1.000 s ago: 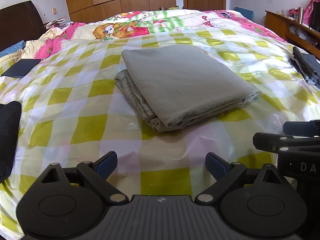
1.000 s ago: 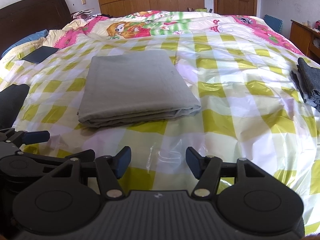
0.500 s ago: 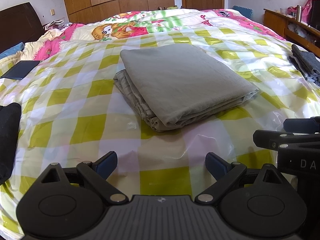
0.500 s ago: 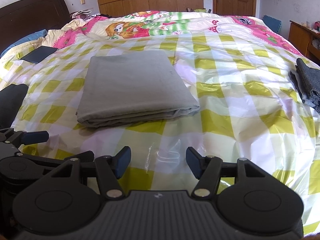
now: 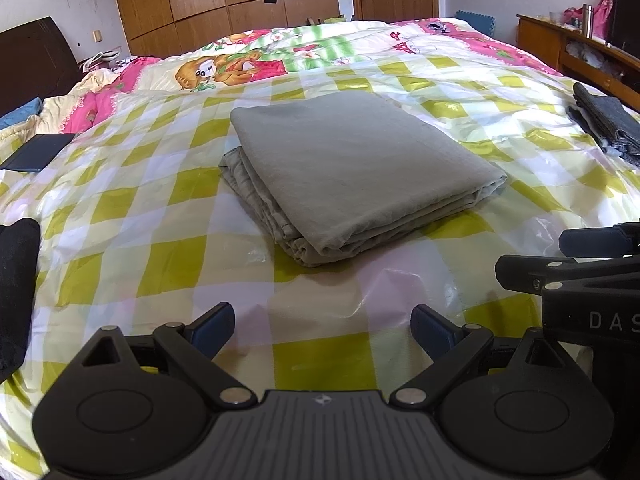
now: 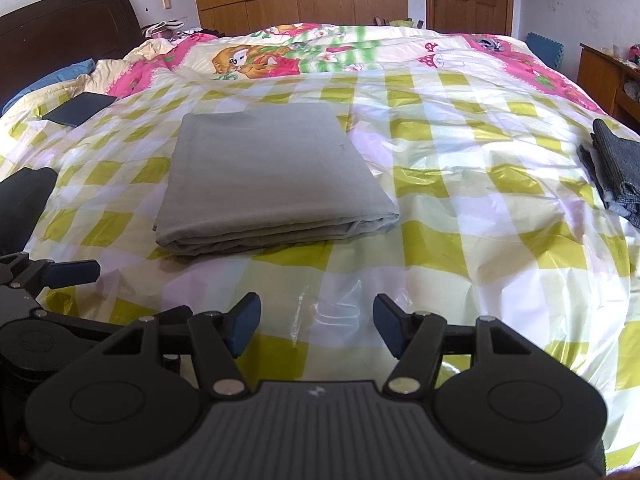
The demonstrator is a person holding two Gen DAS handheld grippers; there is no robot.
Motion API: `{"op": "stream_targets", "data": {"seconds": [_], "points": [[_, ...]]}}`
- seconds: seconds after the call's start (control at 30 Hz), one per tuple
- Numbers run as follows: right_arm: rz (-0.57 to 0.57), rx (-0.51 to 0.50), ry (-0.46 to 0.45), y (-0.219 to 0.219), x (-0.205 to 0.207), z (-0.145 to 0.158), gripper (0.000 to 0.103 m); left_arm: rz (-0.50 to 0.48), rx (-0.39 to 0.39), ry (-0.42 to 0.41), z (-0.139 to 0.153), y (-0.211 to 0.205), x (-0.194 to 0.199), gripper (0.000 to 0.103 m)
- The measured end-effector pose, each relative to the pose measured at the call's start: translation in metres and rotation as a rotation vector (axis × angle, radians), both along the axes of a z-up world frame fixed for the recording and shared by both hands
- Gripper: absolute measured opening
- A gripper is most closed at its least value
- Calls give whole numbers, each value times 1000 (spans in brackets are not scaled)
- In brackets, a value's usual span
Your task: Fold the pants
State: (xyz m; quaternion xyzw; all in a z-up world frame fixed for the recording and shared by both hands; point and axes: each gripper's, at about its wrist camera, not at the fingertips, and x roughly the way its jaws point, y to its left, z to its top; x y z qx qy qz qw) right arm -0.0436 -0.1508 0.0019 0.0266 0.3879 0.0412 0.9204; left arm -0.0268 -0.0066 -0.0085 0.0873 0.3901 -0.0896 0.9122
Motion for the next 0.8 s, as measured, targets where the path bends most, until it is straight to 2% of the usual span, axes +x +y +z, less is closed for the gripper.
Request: {"op": "stream_targets", "data": {"seconds": [0.8], "points": [[-19, -31, 11, 1, 0, -2, 64, 51, 11, 14, -3, 9, 4, 103]]}}
